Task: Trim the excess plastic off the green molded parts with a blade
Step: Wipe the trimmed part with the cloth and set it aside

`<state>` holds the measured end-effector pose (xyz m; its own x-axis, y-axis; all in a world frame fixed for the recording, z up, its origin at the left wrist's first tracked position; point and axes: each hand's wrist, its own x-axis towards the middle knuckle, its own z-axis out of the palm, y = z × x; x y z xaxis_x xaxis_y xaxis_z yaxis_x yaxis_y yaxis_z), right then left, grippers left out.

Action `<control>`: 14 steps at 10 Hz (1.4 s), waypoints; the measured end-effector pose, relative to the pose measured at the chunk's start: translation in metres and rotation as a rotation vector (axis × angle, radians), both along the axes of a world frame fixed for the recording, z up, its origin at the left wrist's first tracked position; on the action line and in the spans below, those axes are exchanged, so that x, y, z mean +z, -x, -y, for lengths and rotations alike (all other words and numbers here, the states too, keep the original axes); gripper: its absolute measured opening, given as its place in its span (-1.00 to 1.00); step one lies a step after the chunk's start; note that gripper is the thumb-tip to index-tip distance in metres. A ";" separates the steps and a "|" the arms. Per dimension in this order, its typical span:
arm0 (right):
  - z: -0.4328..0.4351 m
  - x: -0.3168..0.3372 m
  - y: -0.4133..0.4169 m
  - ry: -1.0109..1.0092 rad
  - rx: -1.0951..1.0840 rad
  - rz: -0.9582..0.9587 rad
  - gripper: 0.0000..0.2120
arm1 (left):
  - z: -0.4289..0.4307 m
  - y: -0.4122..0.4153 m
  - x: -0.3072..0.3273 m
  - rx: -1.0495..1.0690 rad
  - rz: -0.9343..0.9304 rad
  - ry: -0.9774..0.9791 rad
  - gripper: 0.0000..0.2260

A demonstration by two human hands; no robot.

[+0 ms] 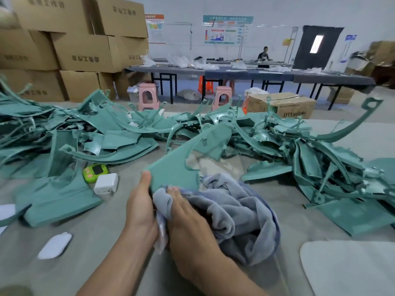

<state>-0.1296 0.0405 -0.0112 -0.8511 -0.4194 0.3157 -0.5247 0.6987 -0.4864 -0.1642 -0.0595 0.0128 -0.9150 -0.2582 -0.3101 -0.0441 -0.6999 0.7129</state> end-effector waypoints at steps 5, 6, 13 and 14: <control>-0.027 0.010 0.018 0.302 -0.145 -0.067 -0.65 | -0.018 0.004 -0.010 0.140 -0.096 0.362 -0.56; -0.031 0.003 0.013 0.358 0.005 0.128 -0.57 | -0.015 0.002 -0.013 0.142 -0.099 0.538 -0.55; -0.056 0.015 0.021 1.224 -0.325 0.372 -0.95 | -0.034 0.008 -0.016 -0.121 -0.130 0.604 -0.71; -0.053 0.009 0.019 0.945 -0.453 0.138 -0.81 | -0.034 0.001 -0.015 -0.210 -0.163 0.456 -0.79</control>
<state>-0.1488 0.0938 -0.0019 -0.9201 0.3120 0.2367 -0.2084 0.1218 -0.9704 -0.1655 -0.0256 -0.0026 -0.9885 -0.1396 -0.0589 -0.0136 -0.3052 0.9522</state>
